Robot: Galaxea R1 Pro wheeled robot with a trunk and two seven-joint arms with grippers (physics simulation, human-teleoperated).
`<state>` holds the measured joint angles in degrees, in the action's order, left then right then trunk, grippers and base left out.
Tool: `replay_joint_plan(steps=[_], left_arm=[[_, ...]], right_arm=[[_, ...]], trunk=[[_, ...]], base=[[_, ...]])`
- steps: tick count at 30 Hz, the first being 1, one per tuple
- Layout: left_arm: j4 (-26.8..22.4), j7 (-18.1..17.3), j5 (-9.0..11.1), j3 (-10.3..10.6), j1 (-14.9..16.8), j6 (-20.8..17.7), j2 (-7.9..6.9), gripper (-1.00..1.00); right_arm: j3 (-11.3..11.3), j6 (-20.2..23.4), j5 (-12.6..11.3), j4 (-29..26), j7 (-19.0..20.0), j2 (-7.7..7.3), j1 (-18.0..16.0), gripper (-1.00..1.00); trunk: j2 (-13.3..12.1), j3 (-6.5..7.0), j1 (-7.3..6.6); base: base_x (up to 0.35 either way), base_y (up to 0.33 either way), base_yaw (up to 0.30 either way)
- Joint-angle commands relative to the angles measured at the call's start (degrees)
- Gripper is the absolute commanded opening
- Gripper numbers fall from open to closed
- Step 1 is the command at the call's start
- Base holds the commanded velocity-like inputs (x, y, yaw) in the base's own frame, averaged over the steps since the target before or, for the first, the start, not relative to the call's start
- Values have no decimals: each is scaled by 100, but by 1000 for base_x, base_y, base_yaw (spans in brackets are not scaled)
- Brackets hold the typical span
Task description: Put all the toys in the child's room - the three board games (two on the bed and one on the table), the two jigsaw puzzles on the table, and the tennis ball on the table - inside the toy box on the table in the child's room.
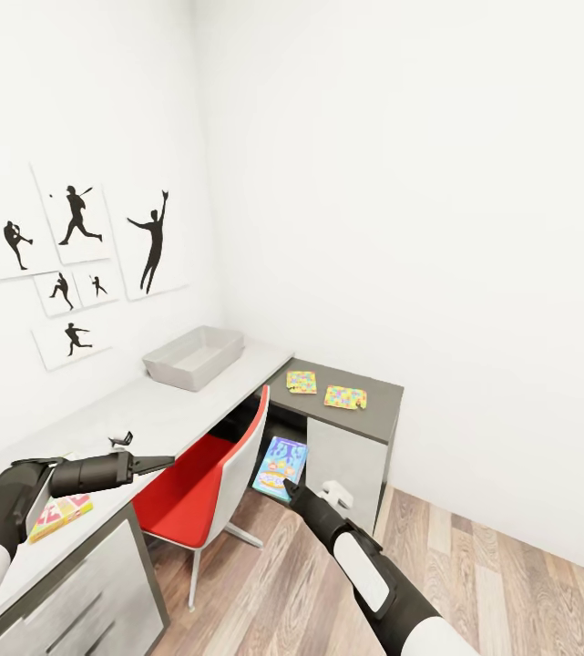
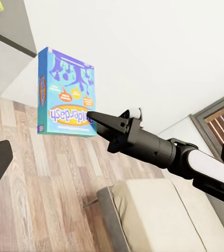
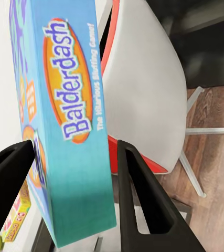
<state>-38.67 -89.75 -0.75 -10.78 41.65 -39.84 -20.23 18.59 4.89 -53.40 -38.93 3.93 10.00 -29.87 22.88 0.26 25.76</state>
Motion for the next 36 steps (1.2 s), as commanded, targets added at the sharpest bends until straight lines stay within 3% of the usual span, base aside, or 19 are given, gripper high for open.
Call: replay_joint_plan(steps=[1, 8, 19, 36], left_arm=[[0, -25, -10, -3, 1, -60, 0, 100], [0, -25, -11, -3, 1, -59, 4, 100], [0, -25, -12, -2, 1, -59, 10, 100], [0, -25, -10, -5, 1, -55, -2, 100]], right_arm=[[1, 14, -40, 0, 12, 0, -2, -100], [-3, 18, -42, -1, 11, 0, -2, -100], [-2, 21, -46, -1, 11, 0, -2, -100], [12, 23, -39, -12, 27, 0, -2, -100]], trunk=[[4, -2, 3], [4, -2, 3], [4, -3, 3], [4, -4, 3]], base=[[62, -86, 0], [132, -183, 30], [186, -210, 219], [187, -15, 10]])
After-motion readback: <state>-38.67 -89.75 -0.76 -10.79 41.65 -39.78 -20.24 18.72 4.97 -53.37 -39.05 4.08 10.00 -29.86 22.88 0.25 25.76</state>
